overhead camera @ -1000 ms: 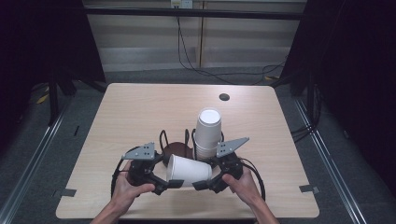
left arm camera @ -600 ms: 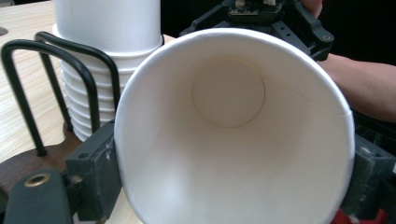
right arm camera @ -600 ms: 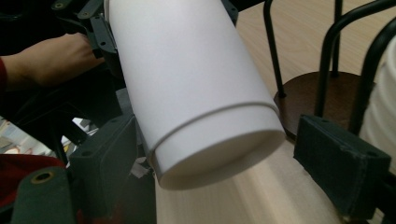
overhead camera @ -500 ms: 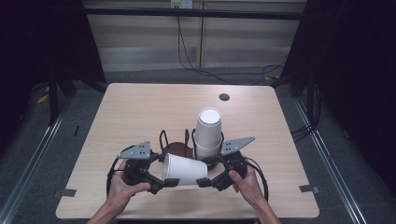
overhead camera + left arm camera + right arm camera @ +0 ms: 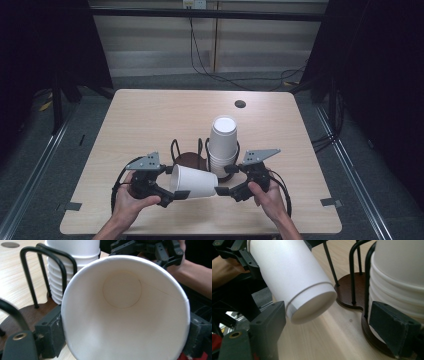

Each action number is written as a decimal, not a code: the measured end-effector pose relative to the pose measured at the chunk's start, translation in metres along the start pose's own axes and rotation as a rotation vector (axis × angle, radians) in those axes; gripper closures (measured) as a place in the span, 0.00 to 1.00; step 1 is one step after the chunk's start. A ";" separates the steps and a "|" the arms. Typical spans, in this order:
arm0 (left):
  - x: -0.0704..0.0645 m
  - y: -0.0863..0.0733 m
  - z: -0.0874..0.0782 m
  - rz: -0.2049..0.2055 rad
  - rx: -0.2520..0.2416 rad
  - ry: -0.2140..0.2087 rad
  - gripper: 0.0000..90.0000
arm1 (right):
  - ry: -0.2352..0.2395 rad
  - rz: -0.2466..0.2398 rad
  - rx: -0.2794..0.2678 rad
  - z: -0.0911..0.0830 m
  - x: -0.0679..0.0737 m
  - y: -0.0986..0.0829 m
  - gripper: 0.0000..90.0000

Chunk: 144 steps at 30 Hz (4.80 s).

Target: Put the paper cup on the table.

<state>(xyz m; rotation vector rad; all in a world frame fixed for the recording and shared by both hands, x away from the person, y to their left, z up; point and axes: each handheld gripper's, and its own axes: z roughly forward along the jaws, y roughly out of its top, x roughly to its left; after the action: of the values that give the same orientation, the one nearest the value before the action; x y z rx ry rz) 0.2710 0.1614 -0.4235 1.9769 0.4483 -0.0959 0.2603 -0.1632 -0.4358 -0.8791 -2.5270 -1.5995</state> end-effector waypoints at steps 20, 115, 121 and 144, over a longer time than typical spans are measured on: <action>0.006 -0.001 -0.027 -0.038 0.107 0.089 0.14 | -0.051 0.013 0.001 -0.019 0.003 -0.007 0.16; 0.127 0.061 -0.016 -0.042 0.791 0.469 0.10 | -0.135 0.022 0.053 -0.013 -0.005 -0.026 0.16; 0.126 0.061 -0.008 -0.035 0.770 0.487 0.08 | -0.133 0.026 0.064 -0.011 -0.006 -0.026 0.16; 0.129 0.042 0.004 -0.003 0.692 0.451 0.08 | -0.131 0.037 0.082 -0.009 -0.007 -0.027 0.16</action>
<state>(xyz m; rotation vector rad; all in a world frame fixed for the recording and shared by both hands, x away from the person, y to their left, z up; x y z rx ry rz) 0.4058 0.1768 -0.4233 2.6908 0.7839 0.2296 0.2511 -0.1823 -0.4563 -1.0476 -2.6243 -1.4626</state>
